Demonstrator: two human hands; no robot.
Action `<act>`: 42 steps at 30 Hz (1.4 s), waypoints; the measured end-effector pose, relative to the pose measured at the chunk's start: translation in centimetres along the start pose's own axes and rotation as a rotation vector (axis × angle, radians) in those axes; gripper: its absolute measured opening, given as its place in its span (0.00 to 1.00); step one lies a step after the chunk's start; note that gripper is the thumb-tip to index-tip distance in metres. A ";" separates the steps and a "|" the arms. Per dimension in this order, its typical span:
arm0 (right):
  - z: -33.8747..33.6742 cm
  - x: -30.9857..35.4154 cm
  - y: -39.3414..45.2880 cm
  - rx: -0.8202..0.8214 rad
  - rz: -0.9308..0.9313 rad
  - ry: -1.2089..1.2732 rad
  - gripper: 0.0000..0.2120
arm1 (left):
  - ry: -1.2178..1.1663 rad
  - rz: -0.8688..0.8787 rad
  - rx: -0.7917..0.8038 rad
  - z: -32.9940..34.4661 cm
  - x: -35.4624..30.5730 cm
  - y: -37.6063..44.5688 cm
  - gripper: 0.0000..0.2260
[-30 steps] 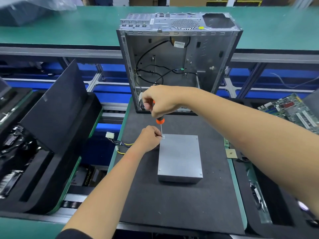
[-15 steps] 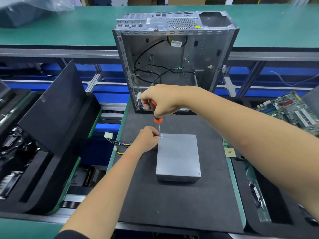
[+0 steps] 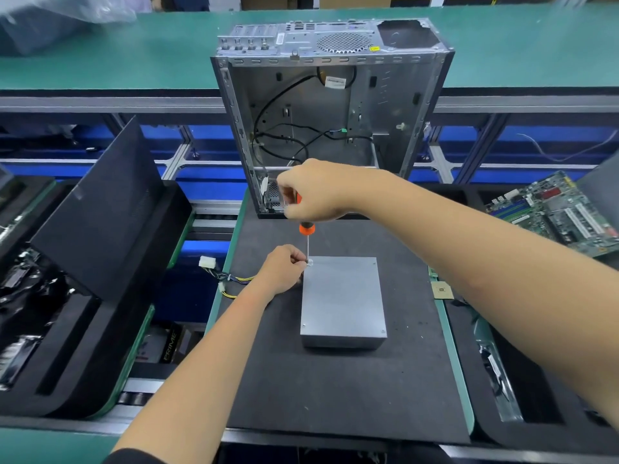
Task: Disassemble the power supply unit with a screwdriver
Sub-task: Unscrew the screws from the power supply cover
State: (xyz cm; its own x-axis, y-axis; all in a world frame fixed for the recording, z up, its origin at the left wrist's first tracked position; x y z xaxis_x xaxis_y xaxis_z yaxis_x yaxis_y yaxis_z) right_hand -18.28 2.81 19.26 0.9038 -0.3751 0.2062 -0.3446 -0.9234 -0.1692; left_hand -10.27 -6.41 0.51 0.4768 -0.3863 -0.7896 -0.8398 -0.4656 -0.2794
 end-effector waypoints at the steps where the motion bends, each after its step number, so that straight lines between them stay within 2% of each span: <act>1: 0.1 -0.1 0.1 -0.020 0.042 -0.065 0.08 | -0.016 -0.008 0.002 0.0 0.0 -0.1 0.07; 3: 0.1 -0.1 0.1 -0.041 0.079 -0.143 0.13 | -0.091 -0.030 0.011 0.0 0.0 -0.5 0.06; 4: 0.1 0.0 0.2 -0.030 0.065 -0.131 0.12 | -0.157 -0.049 0.026 -0.1 0.1 -0.6 0.05; 6: 0.0 0.1 0.4 0.010 0.007 -0.073 0.03 | -0.279 -0.091 0.087 -0.4 0.1 -0.9 0.05; 7: -0.3 0.2 0.3 0.029 -0.015 -0.038 0.04 | -0.303 -0.108 0.120 -0.5 0.1 -1.0 0.06; 9: -0.6 0.4 0.0 0.056 -0.042 0.013 0.11 | -0.293 -0.125 0.154 -0.6 -0.1 -1.1 0.06; 10: -0.7 0.6 0.0 0.057 -0.046 0.009 0.11 | -0.276 -0.126 0.147 -0.6 -0.2 -1.1 0.06; 15: -0.1 0.6 0.5 0.094 0.067 -0.052 0.06 | -0.223 -0.117 0.083 -0.4 -0.6 -1.1 0.08; 23: 0.0 -0.2 0.6 0.063 0.072 -0.079 0.09 | -0.176 -0.086 0.023 0.5 -2.0 -0.6 0.08; 27: -0.1 -1.1 0.1 0.037 0.078 -0.066 0.13 | -0.184 -0.092 0.033 1.7 -3.1 -0.3 0.08; 33: -0.5 -2.9 -0.8 0.044 0.077 -0.100 0.12 | -0.263 -0.130 0.063 4.4 -4.4 -0.1 0.10; 38: -1.2 -4.1 -1.5 0.156 0.089 -0.132 0.10 | -0.239 -0.105 0.077 5.4 -5.1 0.3 0.09; 41: -1.1 -4.4 -1.9 0.129 0.110 -0.125 0.06 | -0.252 -0.097 0.102 5.3 -4.9 0.5 0.07; 42: -1.0 -4.4 -1.9 0.105 0.136 -0.152 0.08 | -0.261 -0.097 0.108 5.2 -4.9 0.5 0.06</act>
State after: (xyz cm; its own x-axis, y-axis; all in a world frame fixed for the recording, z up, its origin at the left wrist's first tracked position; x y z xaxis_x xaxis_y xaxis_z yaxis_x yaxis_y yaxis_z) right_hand -21.86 6.17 19.65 0.8813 -0.4716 0.0285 -0.4448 -0.8486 -0.2865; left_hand -14.39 -0.67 1.38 0.4853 -0.1198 -0.8661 -0.8228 -0.3978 -0.4060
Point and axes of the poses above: each hand's wrist, its own y-axis towards the middle knuckle, its own z-axis out of the palm, x = y × z, the point moved 1 cm from there along y, towards the middle knuckle, and after that the axes turned 1 degree about -x, right-handed, at the moved point
